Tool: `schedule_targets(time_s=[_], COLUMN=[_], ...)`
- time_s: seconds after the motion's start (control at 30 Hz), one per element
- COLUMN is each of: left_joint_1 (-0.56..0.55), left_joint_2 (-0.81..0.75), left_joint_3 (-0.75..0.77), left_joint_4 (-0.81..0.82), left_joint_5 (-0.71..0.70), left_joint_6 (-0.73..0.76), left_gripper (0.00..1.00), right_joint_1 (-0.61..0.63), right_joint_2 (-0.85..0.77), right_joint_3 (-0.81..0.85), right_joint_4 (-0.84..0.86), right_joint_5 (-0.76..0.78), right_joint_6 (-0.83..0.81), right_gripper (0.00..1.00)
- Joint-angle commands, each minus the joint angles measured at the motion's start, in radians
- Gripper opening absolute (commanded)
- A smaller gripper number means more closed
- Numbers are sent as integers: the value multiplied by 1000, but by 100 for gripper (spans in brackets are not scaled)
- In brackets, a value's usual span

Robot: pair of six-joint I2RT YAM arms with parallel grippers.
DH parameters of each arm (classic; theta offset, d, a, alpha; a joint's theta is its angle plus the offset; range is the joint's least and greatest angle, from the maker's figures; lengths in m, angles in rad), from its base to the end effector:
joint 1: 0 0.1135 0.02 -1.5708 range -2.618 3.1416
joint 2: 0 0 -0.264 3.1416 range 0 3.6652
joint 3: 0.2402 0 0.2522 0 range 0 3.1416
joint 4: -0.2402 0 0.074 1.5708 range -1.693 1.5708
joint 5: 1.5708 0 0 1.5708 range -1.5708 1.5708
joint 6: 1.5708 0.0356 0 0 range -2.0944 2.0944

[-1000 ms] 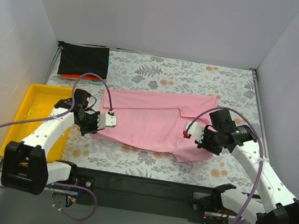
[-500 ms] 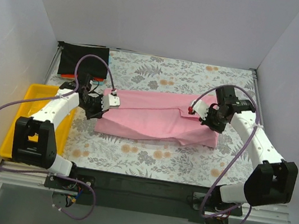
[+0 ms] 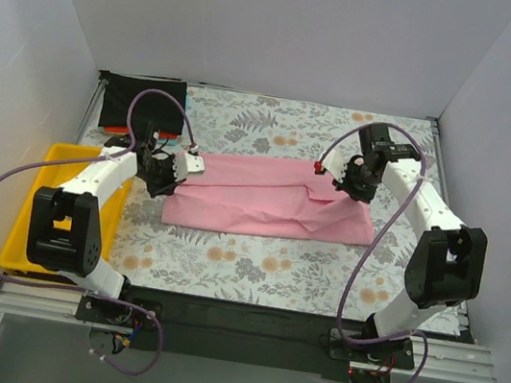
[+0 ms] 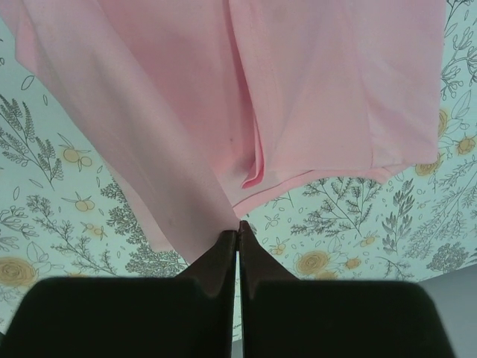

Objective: Fold and stack the t-shirts
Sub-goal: Fold the tshirt

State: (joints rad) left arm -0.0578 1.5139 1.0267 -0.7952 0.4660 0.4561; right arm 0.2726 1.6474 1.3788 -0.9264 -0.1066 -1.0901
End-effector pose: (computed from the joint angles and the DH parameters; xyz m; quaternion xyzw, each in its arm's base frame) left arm 0.2782 -0.0321 0.2140 0.2768 0.9228 -0.1963 0.1823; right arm 0.3192 0.0932 0.2678 -0.6256 0.7557 -0.0261 0.1920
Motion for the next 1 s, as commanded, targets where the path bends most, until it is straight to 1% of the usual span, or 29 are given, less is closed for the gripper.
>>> schedule_targets(time_s=[0.0, 0.3, 0.63, 0.97], left_joint_1=[15, 26, 32, 32], left_joint_2=[14, 80, 98, 169], left_joint_3=[3, 24, 33, 96], left_joint_4=[47, 91, 125, 133], left_joint_5=[-9, -43, -52, -53], left_joint_6=[-23, -54, -66, -85], left_gripper=[0, 0, 0, 0], right_joint_1=[-10, -29, -30, -32], right_joint_2=[23, 74, 132, 172], right_joint_3=[51, 68, 129, 140], right_joint_4=[4, 38, 46, 58], right_joint_5=[13, 28, 28, 38], right_joint_6=[-114, -120, -117, -111], right_gripper=[1, 1, 1, 1])
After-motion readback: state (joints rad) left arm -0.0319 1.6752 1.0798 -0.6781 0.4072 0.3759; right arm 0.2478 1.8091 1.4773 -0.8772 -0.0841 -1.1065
